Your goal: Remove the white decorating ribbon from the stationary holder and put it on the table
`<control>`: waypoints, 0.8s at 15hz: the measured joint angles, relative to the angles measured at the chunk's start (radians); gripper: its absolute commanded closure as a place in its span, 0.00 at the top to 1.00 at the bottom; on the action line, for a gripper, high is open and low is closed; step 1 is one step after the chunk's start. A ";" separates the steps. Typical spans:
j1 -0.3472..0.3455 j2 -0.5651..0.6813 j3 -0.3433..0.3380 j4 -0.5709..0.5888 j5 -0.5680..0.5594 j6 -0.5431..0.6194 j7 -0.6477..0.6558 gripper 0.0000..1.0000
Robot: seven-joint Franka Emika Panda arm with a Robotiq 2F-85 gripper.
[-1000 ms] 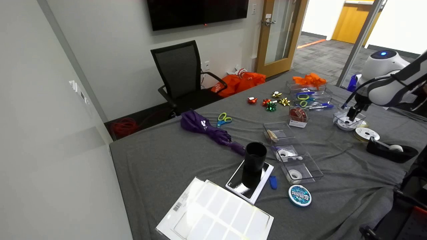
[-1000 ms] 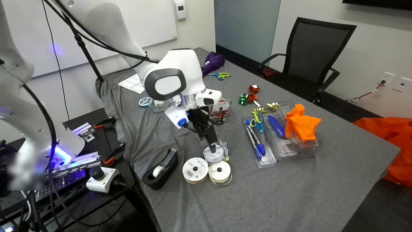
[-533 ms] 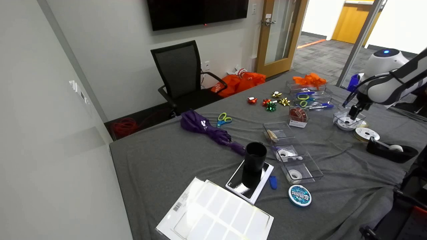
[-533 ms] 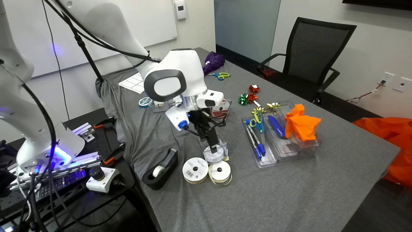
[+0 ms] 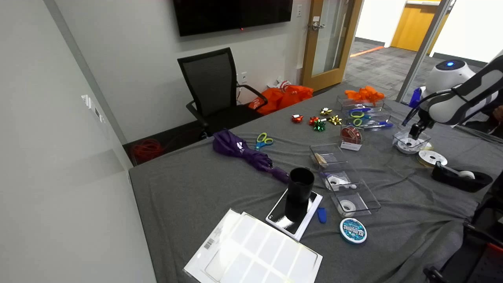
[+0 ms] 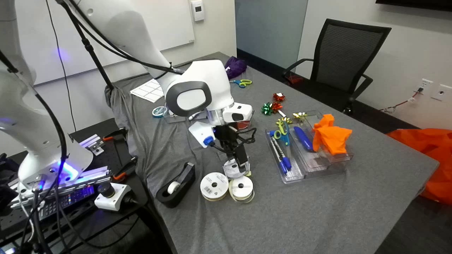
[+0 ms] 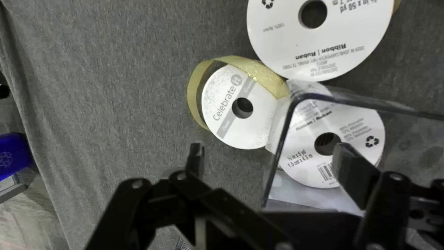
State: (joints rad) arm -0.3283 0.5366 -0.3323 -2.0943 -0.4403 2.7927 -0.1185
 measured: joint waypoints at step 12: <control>0.010 0.049 0.008 0.059 0.006 0.006 -0.015 0.00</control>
State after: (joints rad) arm -0.3187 0.5855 -0.3246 -2.0348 -0.4344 2.7984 -0.1330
